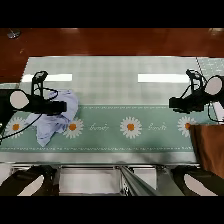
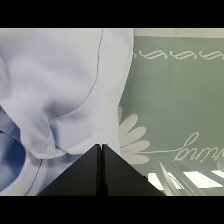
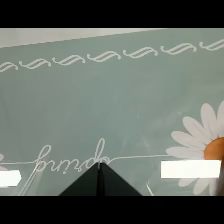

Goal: Fold the shirts.

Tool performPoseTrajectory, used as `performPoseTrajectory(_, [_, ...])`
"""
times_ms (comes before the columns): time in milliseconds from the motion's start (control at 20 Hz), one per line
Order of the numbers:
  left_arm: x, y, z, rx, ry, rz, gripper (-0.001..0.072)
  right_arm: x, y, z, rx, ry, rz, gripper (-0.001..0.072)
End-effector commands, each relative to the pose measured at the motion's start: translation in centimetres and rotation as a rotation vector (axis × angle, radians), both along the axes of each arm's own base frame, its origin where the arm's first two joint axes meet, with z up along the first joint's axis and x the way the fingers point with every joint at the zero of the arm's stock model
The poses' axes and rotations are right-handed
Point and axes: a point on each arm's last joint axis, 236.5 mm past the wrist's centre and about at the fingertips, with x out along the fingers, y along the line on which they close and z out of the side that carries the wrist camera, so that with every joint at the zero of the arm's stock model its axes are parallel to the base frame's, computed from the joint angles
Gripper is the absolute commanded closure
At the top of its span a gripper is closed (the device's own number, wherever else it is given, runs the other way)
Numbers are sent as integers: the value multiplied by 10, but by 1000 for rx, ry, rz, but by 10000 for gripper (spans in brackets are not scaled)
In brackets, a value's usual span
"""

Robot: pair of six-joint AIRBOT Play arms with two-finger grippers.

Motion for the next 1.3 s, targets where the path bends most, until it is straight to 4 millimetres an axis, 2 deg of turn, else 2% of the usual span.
performPoseTrajectory(0, [3,0,1,-1,-11,1,670,0,0,0,0,2,1,692])
performPoseTrajectory(650, [9,-1,3,-4,-39,5,670,1,0,0,0,-2,1,692])
performPoseTrajectory(800, [15,-1,6,-7,-67,4,670,25,-2,4,-9,-105,-4,691])
performPoseTrajectory(850, [21,-2,8,1,-98,-22,670,30,-2,5,-9,-130,-5,657])
performPoseTrajectory(900, [26,-2,11,9,-130,-47,640,34,-2,7,-9,-148,-8,373])
performPoseTrajectory(950, [33,-2,14,16,-165,-68,327,35,-3,7,-14,-152,-5,77])
performPoseTrajectory(1000, [38,-2,17,21,-191,-75,18,33,-5,6,-24,-144,0,81])
performPoseTrajectory(1100, [43,18,29,124,-204,-101,3,19,-11,2,-51,-81,21,88])
performPoseTrajectory(1200, [46,60,48,255,-204,-11,3,3,-21,2,-99,-25,50,88])
performPoseTrajectory(1250, [47,75,52,270,-212,41,3,0,-25,4,-114,-19,53,88])
